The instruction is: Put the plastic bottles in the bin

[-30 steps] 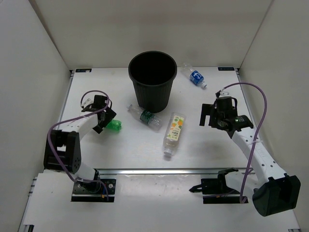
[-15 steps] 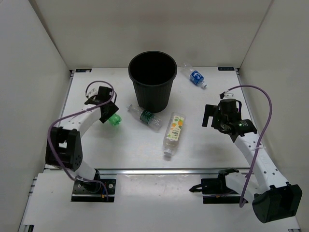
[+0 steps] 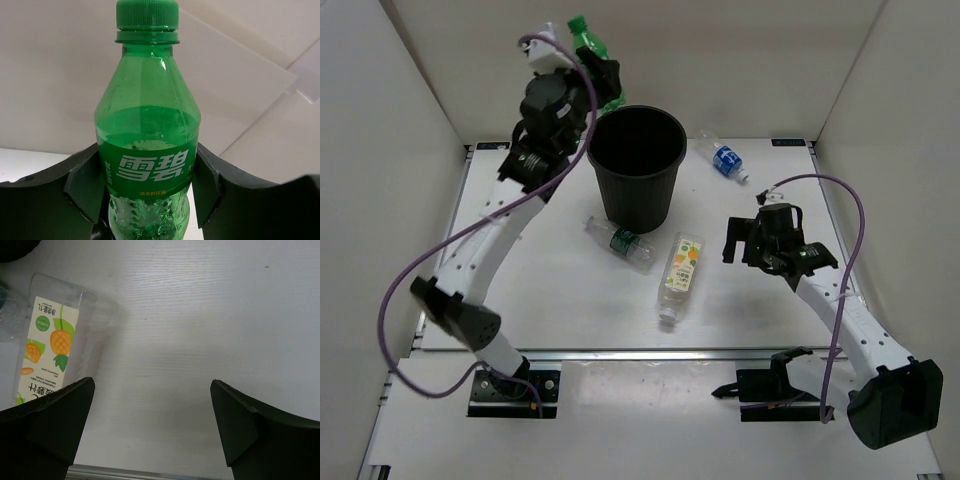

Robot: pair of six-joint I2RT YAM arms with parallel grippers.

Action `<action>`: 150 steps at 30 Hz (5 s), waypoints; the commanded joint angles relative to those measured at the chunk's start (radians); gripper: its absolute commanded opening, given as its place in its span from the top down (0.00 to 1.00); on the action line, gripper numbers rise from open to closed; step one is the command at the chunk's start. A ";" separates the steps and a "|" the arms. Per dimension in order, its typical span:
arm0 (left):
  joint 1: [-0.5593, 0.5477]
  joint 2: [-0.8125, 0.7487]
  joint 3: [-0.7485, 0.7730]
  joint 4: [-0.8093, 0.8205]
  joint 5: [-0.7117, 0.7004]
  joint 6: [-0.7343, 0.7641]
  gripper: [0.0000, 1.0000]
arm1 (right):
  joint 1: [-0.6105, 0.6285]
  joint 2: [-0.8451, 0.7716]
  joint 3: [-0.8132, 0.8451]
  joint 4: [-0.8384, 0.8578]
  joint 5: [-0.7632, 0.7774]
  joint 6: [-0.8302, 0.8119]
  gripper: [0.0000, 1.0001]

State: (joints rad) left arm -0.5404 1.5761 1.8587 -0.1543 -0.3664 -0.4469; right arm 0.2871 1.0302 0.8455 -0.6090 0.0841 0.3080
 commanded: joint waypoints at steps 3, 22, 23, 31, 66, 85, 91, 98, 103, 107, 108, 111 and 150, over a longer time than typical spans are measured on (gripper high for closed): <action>-0.026 0.310 0.258 -0.160 0.037 0.068 0.37 | 0.033 0.045 0.063 0.067 -0.033 0.082 0.01; 0.127 0.023 0.124 -0.476 0.087 0.021 0.01 | 0.336 0.367 0.259 0.020 0.143 0.338 0.01; 0.182 -0.078 -0.014 -0.466 0.108 -0.011 0.01 | 0.328 0.384 0.259 0.017 0.152 0.348 0.01; 0.264 -0.554 -0.591 -0.569 0.046 -0.117 0.01 | 0.357 0.447 0.244 0.043 0.203 0.378 0.00; 0.290 -0.668 -1.053 -0.594 0.199 -0.280 0.01 | 0.216 0.298 0.479 0.166 0.227 -0.001 0.60; 0.269 -0.601 -1.110 -0.600 0.287 -0.314 0.01 | 0.284 0.886 1.300 0.637 0.191 -0.325 0.58; 0.270 -0.582 -1.113 -0.608 0.294 -0.285 0.01 | 0.294 0.987 1.416 0.571 0.188 -0.285 0.32; 0.275 -0.574 -1.078 -0.588 0.265 -0.283 0.01 | 0.288 0.890 1.324 0.549 0.151 -0.267 0.01; 0.277 -0.558 -1.079 -0.548 0.297 -0.312 0.01 | 0.280 0.748 1.198 0.537 0.144 -0.257 0.01; 0.249 -0.544 -1.098 -0.490 0.290 -0.357 0.01 | 0.293 0.540 0.913 0.586 0.166 -0.232 0.01; 0.246 -0.544 -1.098 -0.464 0.282 -0.372 0.02 | 0.288 0.504 0.814 0.591 0.175 -0.230 0.01; 0.229 -0.531 -1.115 -0.404 0.244 -0.468 0.01 | 0.278 0.336 0.582 0.629 0.180 -0.166 0.01; 0.195 0.245 -0.767 -0.013 0.185 -0.822 0.07 | -0.134 -0.223 0.116 0.327 0.088 0.017 0.01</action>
State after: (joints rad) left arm -0.3325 1.8133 1.0542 -0.1791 -0.1856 -1.2385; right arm 0.1570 0.8036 0.9665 -0.3145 0.1810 0.3187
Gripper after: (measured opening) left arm 0.930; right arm 0.991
